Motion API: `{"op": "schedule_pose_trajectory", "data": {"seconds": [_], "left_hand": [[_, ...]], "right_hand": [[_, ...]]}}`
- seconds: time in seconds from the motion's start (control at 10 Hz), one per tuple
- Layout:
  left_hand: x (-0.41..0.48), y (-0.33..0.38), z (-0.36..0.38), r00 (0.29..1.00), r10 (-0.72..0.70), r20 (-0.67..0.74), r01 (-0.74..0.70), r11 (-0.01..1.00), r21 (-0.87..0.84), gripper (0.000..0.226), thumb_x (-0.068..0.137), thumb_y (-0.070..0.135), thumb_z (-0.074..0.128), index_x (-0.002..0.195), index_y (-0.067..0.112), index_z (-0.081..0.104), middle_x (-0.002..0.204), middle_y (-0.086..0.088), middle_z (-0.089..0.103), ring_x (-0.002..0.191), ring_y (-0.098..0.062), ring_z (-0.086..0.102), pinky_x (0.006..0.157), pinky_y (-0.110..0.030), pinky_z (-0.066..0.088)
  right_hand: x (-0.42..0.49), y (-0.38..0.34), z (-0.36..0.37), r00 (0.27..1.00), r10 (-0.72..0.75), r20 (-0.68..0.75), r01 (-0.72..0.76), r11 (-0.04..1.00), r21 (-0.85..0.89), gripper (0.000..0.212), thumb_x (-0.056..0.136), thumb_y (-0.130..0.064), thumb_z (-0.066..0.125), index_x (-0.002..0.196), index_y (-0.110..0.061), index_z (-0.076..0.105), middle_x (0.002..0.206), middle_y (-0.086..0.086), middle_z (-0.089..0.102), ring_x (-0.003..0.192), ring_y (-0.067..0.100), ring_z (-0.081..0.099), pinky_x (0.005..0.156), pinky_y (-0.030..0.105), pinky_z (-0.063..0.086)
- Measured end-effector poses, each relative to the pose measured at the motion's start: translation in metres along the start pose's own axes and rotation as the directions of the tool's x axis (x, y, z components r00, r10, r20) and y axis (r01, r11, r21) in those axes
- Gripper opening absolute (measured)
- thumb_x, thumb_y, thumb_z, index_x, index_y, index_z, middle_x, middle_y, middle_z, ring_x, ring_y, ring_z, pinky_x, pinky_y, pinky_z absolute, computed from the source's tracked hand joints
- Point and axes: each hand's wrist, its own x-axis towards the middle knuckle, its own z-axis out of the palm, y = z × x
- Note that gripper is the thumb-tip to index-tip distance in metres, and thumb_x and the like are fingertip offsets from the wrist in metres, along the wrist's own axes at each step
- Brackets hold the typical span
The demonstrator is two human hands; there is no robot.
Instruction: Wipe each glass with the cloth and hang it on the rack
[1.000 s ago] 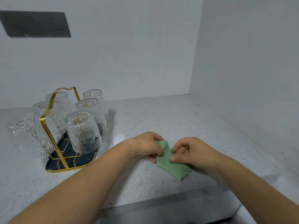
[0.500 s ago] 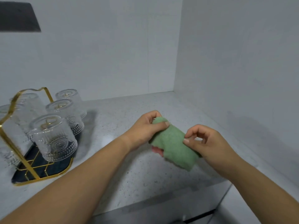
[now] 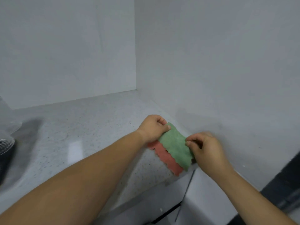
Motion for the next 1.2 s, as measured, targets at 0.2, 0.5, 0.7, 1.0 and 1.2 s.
{"op": "schedule_pose_trajectory", "data": {"seconds": [0.2, 0.5, 0.7, 1.0, 1.2], "left_hand": [[0.017, 0.014, 0.030, 0.999, 0.036, -0.023, -0.036, 0.999, 0.020, 0.016, 0.095, 0.016, 0.076, 0.081, 0.015, 0.068, 0.060, 0.006, 0.056, 0.055, -0.004, 0.051, 0.057, -0.018, 0.044], [0.026, 0.005, 0.033, 0.999, -0.009, -0.045, 0.017, 0.982, 0.186, 0.010, 0.097, 0.015, 0.072, 0.095, 0.012, 0.081, 0.090, 0.002, 0.075, 0.098, -0.019, 0.073, 0.092, -0.034, 0.060], [0.028, 0.001, 0.040, 0.999, 0.041, 0.025, -0.046, 0.958, 0.283, 0.038, 0.097, 0.014, 0.069, 0.135, 0.015, 0.066, 0.137, -0.006, 0.066, 0.128, -0.023, 0.061, 0.112, -0.037, 0.048], [0.009, -0.010, 0.010, 0.998, 0.058, 0.005, -0.057, 0.971, 0.231, 0.026, 0.099, 0.033, 0.068, 0.120, 0.017, 0.069, 0.111, 0.000, 0.064, 0.110, -0.021, 0.063, 0.102, -0.034, 0.051], [-0.017, -0.021, -0.031, 0.995, 0.078, -0.067, -0.059, 0.968, 0.244, 0.019, 0.098, 0.030, 0.069, 0.113, 0.019, 0.071, 0.097, 0.007, 0.067, 0.096, -0.015, 0.065, 0.090, -0.027, 0.052]], "right_hand": [[-0.027, 0.008, -0.003, 0.966, -0.250, 0.065, 0.258, 0.922, -0.289, 0.017, 0.082, -0.044, 0.074, 0.079, -0.026, 0.073, 0.085, -0.012, 0.063, 0.084, 0.017, 0.057, 0.075, 0.031, 0.052], [-0.035, 0.001, 0.003, 0.982, -0.140, 0.124, 0.181, 0.875, -0.450, 0.061, 0.088, -0.070, 0.023, 0.080, -0.025, 0.064, 0.083, -0.011, 0.057, 0.076, 0.015, 0.055, 0.070, 0.030, 0.047], [-0.032, -0.002, 0.002, 0.980, -0.123, 0.156, 0.184, 0.864, -0.469, 0.065, 0.091, -0.066, 0.009, 0.082, -0.026, 0.060, 0.085, -0.010, 0.057, 0.079, 0.015, 0.055, 0.077, 0.031, 0.045], [-0.014, 0.006, 0.009, 0.962, -0.102, 0.252, 0.208, 0.874, -0.440, 0.060, 0.092, -0.064, 0.018, 0.094, -0.029, 0.067, 0.098, -0.012, 0.062, 0.097, 0.015, 0.057, 0.089, 0.035, 0.049], [-0.005, -0.021, 0.021, 0.965, -0.140, 0.223, 0.211, 0.918, -0.335, 0.047, 0.093, -0.064, 0.035, 0.097, -0.030, 0.067, 0.095, -0.012, 0.066, 0.094, 0.014, 0.057, 0.087, 0.032, 0.049]]}}
